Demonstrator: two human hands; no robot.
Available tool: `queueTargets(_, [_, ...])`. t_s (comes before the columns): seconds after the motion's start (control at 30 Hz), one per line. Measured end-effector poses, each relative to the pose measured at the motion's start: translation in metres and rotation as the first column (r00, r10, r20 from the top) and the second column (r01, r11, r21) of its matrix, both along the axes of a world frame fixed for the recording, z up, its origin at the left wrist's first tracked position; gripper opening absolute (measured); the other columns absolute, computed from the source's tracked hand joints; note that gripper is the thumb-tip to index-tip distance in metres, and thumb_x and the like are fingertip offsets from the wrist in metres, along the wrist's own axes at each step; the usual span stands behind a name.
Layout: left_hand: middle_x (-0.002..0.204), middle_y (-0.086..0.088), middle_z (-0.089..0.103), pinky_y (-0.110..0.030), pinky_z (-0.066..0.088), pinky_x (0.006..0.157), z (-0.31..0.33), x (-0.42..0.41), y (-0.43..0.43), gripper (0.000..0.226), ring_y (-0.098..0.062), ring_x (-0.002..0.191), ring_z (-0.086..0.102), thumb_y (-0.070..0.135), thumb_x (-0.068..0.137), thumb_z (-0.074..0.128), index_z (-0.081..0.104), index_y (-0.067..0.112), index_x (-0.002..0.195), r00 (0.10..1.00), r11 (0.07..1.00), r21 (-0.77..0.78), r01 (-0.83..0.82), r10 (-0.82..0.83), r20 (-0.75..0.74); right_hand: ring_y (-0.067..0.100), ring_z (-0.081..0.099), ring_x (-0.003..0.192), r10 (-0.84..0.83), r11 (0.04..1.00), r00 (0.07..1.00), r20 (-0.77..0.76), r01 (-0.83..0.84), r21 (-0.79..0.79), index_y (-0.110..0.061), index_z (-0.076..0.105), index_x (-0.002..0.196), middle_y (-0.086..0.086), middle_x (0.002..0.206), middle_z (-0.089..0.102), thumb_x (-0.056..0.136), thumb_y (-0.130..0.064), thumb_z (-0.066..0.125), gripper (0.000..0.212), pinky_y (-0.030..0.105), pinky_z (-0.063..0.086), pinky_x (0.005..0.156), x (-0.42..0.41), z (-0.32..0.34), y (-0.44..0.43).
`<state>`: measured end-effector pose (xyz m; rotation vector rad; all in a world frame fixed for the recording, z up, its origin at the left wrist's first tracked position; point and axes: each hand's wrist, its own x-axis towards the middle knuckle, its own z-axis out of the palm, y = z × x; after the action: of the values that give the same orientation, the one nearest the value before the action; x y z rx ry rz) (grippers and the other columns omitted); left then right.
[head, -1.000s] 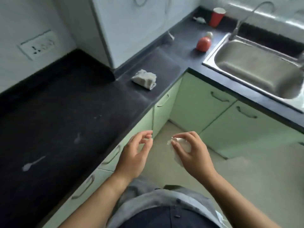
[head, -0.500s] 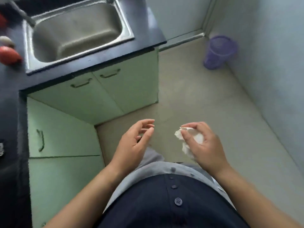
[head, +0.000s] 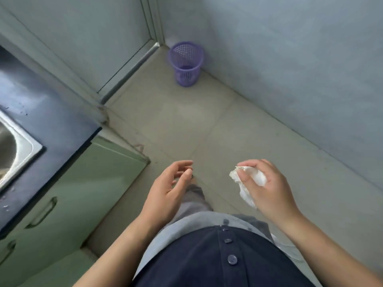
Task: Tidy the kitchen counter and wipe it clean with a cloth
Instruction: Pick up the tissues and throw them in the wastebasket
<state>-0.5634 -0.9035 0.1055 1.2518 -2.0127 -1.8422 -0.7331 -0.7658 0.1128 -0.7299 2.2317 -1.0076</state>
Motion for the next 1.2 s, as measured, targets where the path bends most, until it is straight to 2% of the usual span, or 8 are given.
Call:
queueTargets(0.1, [0.106, 0.014, 0.064, -0.005, 0.039, 0.075, 0.008, -0.042, -0.052, 0.019, 0.002, 0.098, 0.057, 0.029, 0.094, 0.047, 0.059, 0.033, 0.108, 0.997, 0.997, -0.039, 0.073, -0.072, 0.011, -0.004, 0.054, 0.093, -0.040, 0.999, 0.998, -0.053, 0.039, -0.021, -0.032, 0.065, 0.086, -0.013, 0.094, 0.061, 0.082, -0.038, 0.061, 0.008, 0.003, 0.034, 0.077, -0.039, 0.011, -0.040])
queueTargets(0.17, [0.107, 0.015, 0.064, -0.005, 0.039, 0.075, 0.011, -0.067, -0.087, 0.019, 0.003, 0.100, 0.056, 0.033, 0.093, 0.047, 0.058, 0.033, 0.109, 0.995, 0.992, -0.075, 0.100, -0.098, 0.022, -0.002, 0.055, 0.094, -0.078, 0.996, 0.993, -0.083, 0.075, -0.040, -0.031, 0.066, 0.087, -0.011, 0.095, 0.062, 0.084, -0.033, 0.064, 0.004, 0.003, 0.034, 0.078, -0.062, 0.014, -0.068])
queueTargets(0.33, [0.108, 0.018, 0.063, -0.022, 0.042, 0.074, 0.011, -0.108, -0.152, 0.019, 0.002, 0.100, 0.055, 0.041, 0.092, 0.046, 0.057, 0.039, 0.107, 0.994, 0.992, -0.077, 0.099, -0.095, 0.052, -0.003, 0.055, 0.093, -0.116, 0.992, 0.992, -0.059, 0.112, -0.064, -0.031, 0.066, 0.087, -0.012, 0.094, 0.062, 0.080, -0.040, 0.058, 0.014, 0.003, 0.034, 0.079, -0.104, 0.014, -0.122])
queueTargets(0.5, [0.107, 0.018, 0.064, -0.023, 0.042, 0.072, 0.002, -0.160, -0.205, 0.017, 0.003, 0.100, 0.056, 0.037, 0.093, 0.046, 0.057, 0.040, 0.106, 0.991, 0.991, -0.080, 0.107, -0.100, 0.086, -0.003, 0.056, 0.094, -0.103, 0.993, 0.995, -0.006, 0.102, -0.063, -0.030, 0.066, 0.087, -0.012, 0.094, 0.063, 0.085, -0.029, 0.063, 0.003, 0.003, 0.035, 0.079, -0.155, 0.005, -0.177])
queueTargets(0.63, [0.106, 0.016, 0.064, -0.014, 0.042, 0.079, -0.004, -0.223, -0.252, 0.017, 0.004, 0.100, 0.056, 0.041, 0.091, 0.046, 0.057, 0.041, 0.104, 0.995, 0.993, -0.096, 0.067, -0.058, 0.087, -0.003, 0.056, 0.094, -0.046, 0.996, 0.999, -0.005, 0.046, -0.078, -0.028, 0.066, 0.088, -0.011, 0.096, 0.063, 0.084, -0.026, 0.064, 0.005, 0.003, 0.035, 0.079, -0.222, -0.002, -0.241])
queueTargets(0.87, [0.106, 0.016, 0.063, -0.020, 0.044, 0.083, 0.005, -0.328, -0.345, 0.018, 0.004, 0.099, 0.055, 0.032, 0.093, 0.046, 0.057, 0.038, 0.106, 0.992, 0.984, -0.158, -0.086, 0.100, 0.079, -0.006, 0.055, 0.092, 0.111, 0.987, 0.994, -0.025, -0.113, -0.112, -0.030, 0.066, 0.087, -0.015, 0.095, 0.060, 0.083, -0.034, 0.063, 0.007, 0.002, 0.034, 0.077, -0.351, 0.005, -0.371])
queueTargets(1.07, [0.105, 0.015, 0.063, -0.015, 0.046, 0.075, -0.002, -0.365, -0.412, 0.019, 0.000, 0.096, 0.057, 0.031, 0.093, 0.047, 0.057, 0.036, 0.108, 0.986, 0.986, -0.107, -0.127, 0.138, 0.097, -0.002, 0.057, 0.092, 0.158, 0.986, 0.985, 0.063, -0.154, -0.064, -0.035, 0.065, 0.084, -0.018, 0.094, 0.060, 0.080, -0.038, 0.061, 0.007, 0.006, 0.037, 0.076, -0.379, -0.010, -0.446])
queueTargets(1.2, [0.104, 0.016, 0.063, -0.025, 0.048, 0.083, -0.022, -0.383, -0.472, 0.019, 0.002, 0.096, 0.057, 0.034, 0.092, 0.047, 0.058, 0.036, 0.108, 0.987, 0.994, -0.077, -0.078, 0.088, 0.138, -0.005, 0.053, 0.095, 0.187, 0.982, 0.980, 0.065, -0.187, -0.003, -0.031, 0.066, 0.087, -0.016, 0.097, 0.060, 0.085, -0.026, 0.064, 0.006, 0.000, 0.032, 0.075, -0.388, -0.022, -0.498])
